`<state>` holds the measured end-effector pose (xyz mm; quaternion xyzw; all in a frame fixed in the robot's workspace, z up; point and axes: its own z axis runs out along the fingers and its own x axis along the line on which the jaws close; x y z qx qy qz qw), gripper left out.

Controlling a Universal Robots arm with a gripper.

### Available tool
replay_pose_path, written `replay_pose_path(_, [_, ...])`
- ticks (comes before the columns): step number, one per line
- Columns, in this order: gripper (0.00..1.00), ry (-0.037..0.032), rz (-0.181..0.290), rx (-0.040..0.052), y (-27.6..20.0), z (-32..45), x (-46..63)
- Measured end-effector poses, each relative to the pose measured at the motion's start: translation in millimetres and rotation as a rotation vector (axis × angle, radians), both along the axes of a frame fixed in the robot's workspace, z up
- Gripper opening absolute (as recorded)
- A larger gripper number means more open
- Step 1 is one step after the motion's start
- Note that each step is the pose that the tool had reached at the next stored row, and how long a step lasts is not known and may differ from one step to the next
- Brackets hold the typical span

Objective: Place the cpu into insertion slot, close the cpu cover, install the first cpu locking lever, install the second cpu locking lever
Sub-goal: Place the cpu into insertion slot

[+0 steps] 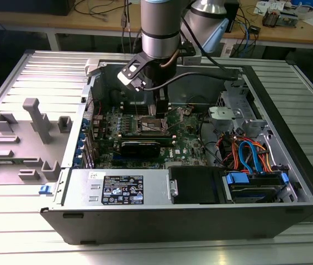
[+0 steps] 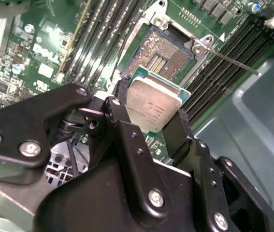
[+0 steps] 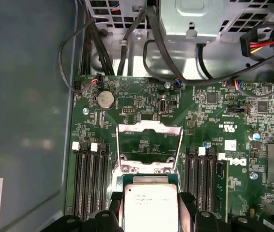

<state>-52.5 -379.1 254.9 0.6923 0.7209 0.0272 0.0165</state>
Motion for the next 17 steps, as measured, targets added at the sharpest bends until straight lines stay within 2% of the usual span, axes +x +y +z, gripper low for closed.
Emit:
replay_pose_path(3, [0.54,-0.0001,-0.034,-0.0002,1.2,-7.4,-1.1])
replay_pose_path(7, [0.54,-0.0060,-0.034,-0.0064,9.9,-10.4,-3.8])
replay_pose_path(8, [0.54,-0.0101,-0.034,-0.0075,11.4,-11.5,-6.5])
replay_pose_path(9, [0.54,-0.0135,-0.034,-0.0082,11.8,-12.2,-8.4])
replay_pose_path(11, [0.54,-0.0269,-0.034,-0.0091,11.8,-13.9,-12.4])
replay_pose_path(12, [0.54,-0.0303,-0.034,-0.0092,11.8,-14.5,-13.5])
replay_pose_path(17, [0.54,-0.0313,-0.046,-0.0093,11.8,-17.9,-15.0])
